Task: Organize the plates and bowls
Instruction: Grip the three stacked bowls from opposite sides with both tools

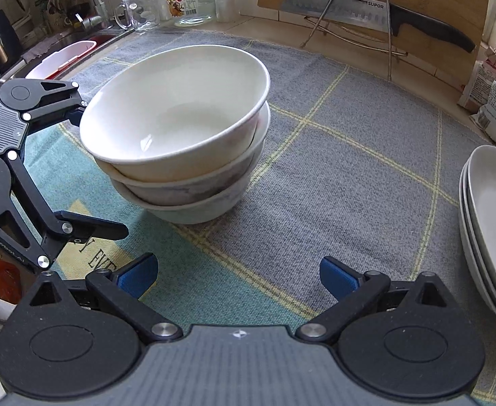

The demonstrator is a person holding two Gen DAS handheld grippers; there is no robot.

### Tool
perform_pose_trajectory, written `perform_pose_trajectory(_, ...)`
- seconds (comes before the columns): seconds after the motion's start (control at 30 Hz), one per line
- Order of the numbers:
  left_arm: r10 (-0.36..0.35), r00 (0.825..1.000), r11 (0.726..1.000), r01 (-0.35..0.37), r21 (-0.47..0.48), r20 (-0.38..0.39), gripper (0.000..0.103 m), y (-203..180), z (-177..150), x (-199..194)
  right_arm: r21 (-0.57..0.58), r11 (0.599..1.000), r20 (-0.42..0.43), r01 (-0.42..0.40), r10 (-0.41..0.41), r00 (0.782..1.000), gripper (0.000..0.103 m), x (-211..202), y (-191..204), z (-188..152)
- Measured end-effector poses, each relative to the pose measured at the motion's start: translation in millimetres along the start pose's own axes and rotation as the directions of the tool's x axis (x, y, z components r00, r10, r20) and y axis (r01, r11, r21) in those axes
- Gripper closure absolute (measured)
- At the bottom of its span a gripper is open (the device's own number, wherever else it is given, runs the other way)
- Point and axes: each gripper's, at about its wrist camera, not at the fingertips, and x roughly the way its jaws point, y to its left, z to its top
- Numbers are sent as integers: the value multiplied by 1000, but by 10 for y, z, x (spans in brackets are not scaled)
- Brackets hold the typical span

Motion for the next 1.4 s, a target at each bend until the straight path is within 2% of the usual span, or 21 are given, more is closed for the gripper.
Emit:
perform_pose_trajectory(0.13, -50, 999, 999, 50, -4, -8, 3, 67, -31, 82, -47, 998, -18, 45, -46, 999, 0, 126, 84, -4)
perform_pose_trajectory(0.2, -74, 997, 997, 74, -24, -2, 0, 127, -47, 111, -49, 998, -12, 40, -41, 999, 0, 133, 91, -1)
perform_pose_trajectory(0.63, -140, 984, 989, 133, 66, 114, 0, 205, -136, 109, -36, 998, 54, 49, -47, 997, 0, 110, 39, -94)
perform_pose_trajectory(0.8, -169, 979, 982, 158, 102, 113, 0, 248, -126, 114, -12, 998, 61, 65, -64, 996, 0, 114, 55, -97)
perform_pose_trajectory(0.97, -231, 966, 961, 208, 184, 115, 1, 342, -92, 96, -38, 998, 22, 44, -44, 999, 0, 137, 88, 6)
perform_pose_trajectory(1.07, -291, 949, 941, 261, 214, 123, 1, 418, -64, 61, -103, 994, 32, 24, -21, 999, 0, 117, 152, 58)
perform_pose_trajectory(1.27, -341, 933, 908, 293, 301, 119, 2, 447, -10, 63, -213, 977, 53, -27, 40, 998, 0, 100, 207, 178)
perform_pose_trajectory(1.4, -359, 927, 894, 308, 324, 111, 4, 443, 46, 62, -287, 956, 51, -65, 83, 995, 0, 124, 199, 262)
